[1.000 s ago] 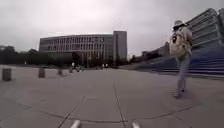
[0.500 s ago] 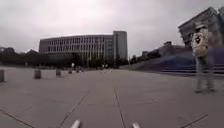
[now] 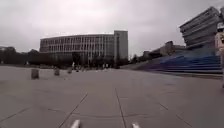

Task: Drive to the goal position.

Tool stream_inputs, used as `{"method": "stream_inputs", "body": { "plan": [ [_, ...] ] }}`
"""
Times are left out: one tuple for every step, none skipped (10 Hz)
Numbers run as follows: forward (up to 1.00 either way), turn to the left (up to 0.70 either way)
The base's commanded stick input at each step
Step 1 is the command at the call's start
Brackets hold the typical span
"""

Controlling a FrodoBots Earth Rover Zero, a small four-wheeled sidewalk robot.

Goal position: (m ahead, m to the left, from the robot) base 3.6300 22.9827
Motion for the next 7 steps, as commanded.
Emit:
{"method": "stream_inputs", "body": {
  "plan": [
    [0.70,0.00],
    [0.70,0.00],
    [0.70,0.00],
    [0.70,0.00],
    [0.70,0.00],
    [0.70,-0.10],
    [0.70,-0.23]
  ]
}}
